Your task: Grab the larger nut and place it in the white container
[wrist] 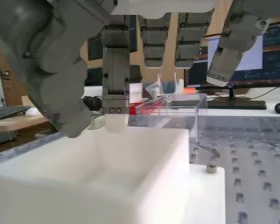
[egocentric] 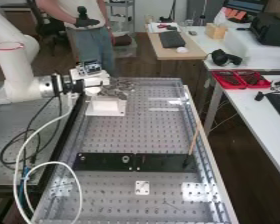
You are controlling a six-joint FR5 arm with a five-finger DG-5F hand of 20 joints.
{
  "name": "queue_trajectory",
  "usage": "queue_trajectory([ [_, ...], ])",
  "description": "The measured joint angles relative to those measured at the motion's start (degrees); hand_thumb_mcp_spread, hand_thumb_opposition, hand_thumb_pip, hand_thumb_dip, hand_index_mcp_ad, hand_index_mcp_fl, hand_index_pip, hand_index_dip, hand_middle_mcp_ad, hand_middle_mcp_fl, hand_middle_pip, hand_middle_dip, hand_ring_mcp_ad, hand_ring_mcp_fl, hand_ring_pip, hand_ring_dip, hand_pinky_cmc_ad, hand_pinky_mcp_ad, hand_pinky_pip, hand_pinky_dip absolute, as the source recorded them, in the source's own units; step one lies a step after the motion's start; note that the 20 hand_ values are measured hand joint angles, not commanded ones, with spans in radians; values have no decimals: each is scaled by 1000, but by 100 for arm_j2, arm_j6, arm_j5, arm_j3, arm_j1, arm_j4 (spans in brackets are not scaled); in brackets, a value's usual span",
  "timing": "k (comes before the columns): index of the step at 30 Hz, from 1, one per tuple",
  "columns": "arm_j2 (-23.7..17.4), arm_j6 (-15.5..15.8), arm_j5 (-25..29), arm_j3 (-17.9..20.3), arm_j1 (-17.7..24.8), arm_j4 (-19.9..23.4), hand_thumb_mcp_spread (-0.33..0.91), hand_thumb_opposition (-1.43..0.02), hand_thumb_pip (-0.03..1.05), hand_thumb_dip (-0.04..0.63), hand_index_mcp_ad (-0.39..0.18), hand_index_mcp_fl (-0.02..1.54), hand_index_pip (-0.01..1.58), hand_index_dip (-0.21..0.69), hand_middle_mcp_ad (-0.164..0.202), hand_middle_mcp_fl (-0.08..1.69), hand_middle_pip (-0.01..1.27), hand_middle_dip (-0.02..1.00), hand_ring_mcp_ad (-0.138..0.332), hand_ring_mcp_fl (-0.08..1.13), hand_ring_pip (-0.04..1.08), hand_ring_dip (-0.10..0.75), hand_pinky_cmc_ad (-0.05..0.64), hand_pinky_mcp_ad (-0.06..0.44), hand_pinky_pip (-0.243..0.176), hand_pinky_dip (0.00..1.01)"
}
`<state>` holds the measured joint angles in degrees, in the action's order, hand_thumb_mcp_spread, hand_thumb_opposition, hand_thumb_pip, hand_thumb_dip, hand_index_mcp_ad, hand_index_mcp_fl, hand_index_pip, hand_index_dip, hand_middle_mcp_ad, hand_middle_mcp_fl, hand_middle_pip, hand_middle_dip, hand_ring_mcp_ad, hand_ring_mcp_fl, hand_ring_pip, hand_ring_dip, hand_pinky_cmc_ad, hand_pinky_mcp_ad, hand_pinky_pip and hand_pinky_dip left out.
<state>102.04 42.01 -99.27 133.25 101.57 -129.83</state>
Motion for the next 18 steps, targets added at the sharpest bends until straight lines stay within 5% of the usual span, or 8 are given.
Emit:
queue_trajectory([
  [11,28,59,110,-67,-63,-230,290,-836,881,202,-168,5,1466,-150,82,21,136,159,133,3,211,58,312,278,-91,716],
  [18,-62,33,24,-104,-182,-317,267,-836,887,206,-166,7,1306,-206,79,19,133,159,133,0,234,61,312,279,-94,749],
])
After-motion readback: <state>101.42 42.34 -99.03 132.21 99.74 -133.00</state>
